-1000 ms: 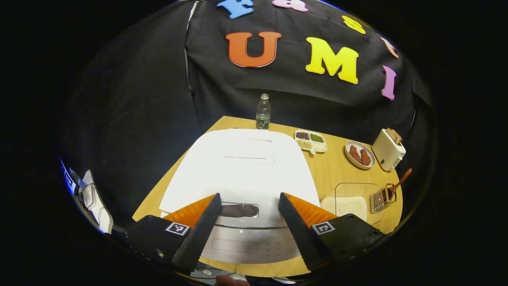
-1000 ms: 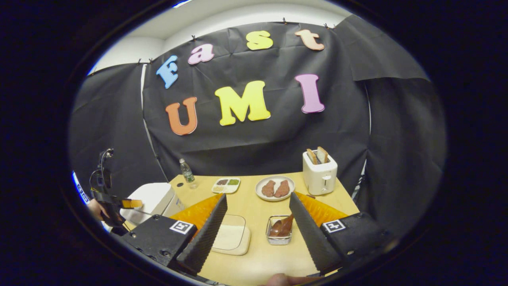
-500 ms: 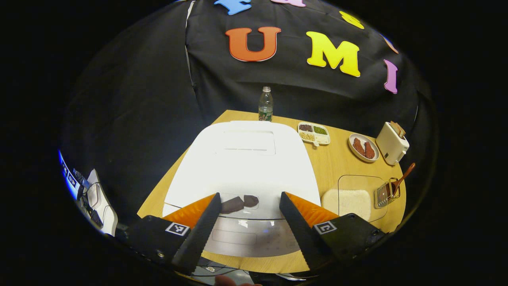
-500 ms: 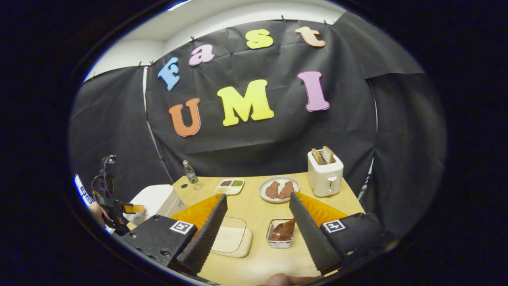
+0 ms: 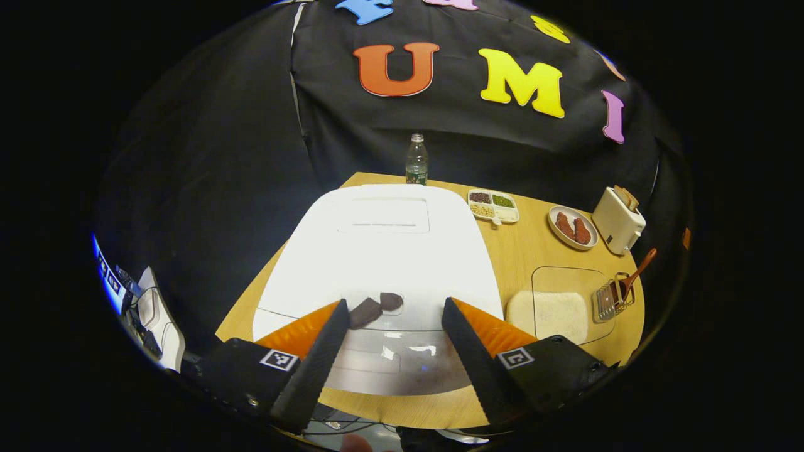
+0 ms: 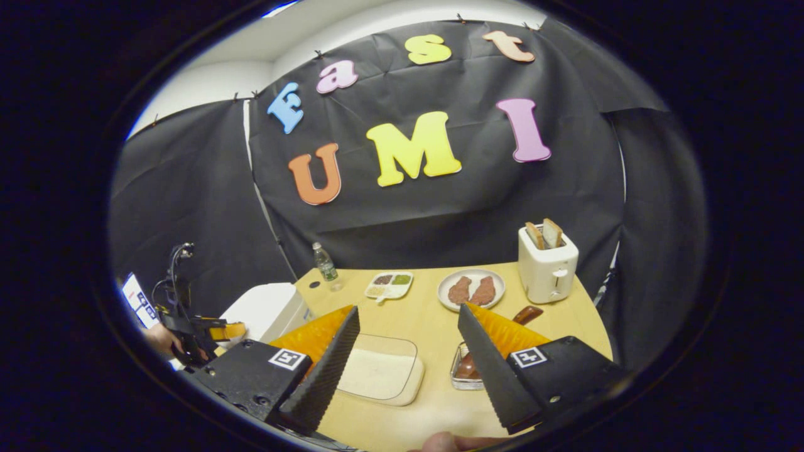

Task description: Close the left gripper, press the button to open the rice cooker; take a wooden spoon from the chopstick holder with the right hand, scoop a spoonful of rice and pour it into the rice cooker, then put the wooden spoon back into the chopstick holder.

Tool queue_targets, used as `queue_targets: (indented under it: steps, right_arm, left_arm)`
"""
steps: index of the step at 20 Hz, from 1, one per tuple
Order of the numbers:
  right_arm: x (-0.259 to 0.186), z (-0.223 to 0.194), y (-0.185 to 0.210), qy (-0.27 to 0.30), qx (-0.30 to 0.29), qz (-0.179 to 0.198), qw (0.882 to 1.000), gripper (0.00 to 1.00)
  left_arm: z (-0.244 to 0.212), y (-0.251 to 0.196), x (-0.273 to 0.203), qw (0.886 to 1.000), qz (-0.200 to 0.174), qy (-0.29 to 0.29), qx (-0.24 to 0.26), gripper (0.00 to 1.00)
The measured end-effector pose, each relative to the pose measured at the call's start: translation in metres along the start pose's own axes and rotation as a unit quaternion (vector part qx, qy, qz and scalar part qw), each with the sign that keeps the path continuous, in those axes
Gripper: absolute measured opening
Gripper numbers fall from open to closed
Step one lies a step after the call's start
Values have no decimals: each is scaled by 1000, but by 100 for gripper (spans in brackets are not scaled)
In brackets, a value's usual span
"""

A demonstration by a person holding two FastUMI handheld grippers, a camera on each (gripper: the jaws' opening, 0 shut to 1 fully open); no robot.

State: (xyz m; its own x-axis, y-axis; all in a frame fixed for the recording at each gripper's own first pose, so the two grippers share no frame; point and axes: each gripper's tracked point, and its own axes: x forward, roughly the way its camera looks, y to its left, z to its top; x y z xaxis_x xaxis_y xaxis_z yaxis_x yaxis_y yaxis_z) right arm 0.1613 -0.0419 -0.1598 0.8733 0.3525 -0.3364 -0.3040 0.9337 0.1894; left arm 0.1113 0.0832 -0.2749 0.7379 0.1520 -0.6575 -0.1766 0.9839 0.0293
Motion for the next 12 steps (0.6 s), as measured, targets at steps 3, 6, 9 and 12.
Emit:
queue_targets:
  steps: [3, 6, 9, 12]
  right_arm:
    - [-1, 7, 9, -11, -6, 4, 1000, 96]
    - [-6, 16, 16, -24, -10, -1, 1000, 100]
    - [-13, 17, 22, -32, -12, -13, 999, 96]
    - [-26, 16, 33, -38, -17, -26, 999, 96]
  left_arm:
    - [1, 2, 2, 1000, -1, 13, -4, 99]
    - [8, 5, -1, 1000, 6, 6, 2, 98]
    - [21, 7, -11, 999, 12, -49, -3, 96]
    - [40, 13, -32, 994, 4, -108, -4, 96]
